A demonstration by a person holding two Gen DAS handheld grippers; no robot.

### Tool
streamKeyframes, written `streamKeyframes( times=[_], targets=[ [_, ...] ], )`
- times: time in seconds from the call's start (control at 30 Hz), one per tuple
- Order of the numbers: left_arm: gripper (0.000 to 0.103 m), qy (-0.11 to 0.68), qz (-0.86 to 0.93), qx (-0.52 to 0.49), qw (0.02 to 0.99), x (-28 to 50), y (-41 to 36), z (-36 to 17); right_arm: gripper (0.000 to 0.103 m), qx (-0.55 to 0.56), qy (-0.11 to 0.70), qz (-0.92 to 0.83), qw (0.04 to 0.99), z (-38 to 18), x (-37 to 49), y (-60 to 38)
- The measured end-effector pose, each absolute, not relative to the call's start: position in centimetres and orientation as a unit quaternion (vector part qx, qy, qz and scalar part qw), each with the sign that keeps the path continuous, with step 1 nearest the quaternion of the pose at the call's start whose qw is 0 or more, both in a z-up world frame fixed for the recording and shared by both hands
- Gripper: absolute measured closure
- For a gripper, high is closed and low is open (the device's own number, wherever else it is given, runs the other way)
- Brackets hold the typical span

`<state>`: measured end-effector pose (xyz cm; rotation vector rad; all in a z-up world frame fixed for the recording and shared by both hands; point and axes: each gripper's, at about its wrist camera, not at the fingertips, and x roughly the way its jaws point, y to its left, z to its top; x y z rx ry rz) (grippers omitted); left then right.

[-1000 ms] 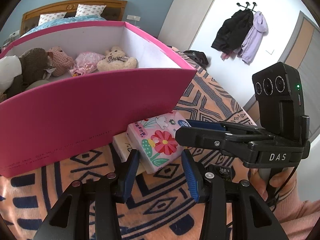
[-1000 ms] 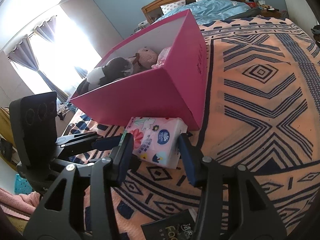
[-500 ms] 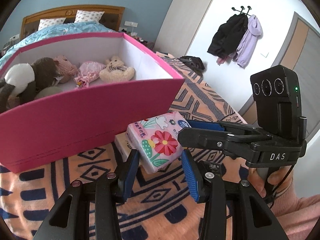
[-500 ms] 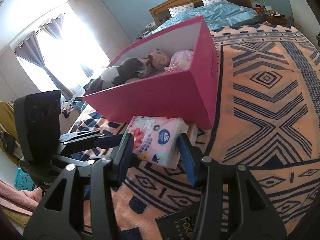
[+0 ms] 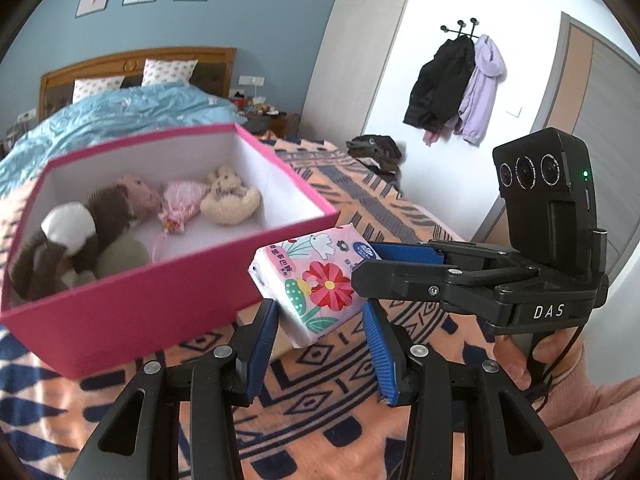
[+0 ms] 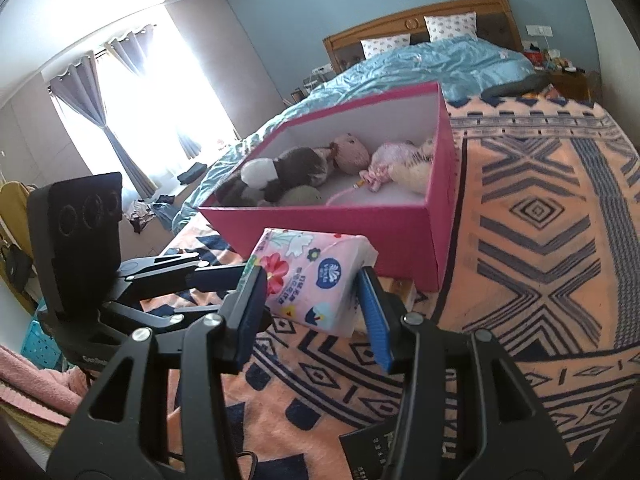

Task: Organize objects
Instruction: 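Lift the floral tissue pack up toward the box rim, then lower the floral tissue pack into the box and open the right gripper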

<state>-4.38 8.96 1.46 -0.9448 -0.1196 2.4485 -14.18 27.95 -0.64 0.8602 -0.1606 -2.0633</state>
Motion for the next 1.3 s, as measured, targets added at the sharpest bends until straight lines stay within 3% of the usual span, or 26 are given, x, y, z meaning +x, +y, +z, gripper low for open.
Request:
streamKeyframes(
  times=[0.77,1.3],
  targets=[
    [0.059,-0.025,0.917,-0.326,0.228,-9.6,7.2,5.1,0.053,0.314,-0.040,-0.833,0.455,3.7,-19.2,25.6],
    [0.059,-0.034,0.903,-0.375,0.206,-14.3,6.7,2.6,0.053,0.365,-0.028,-0.825,0.430,1.7,-23.9,23.3]
  ],
)
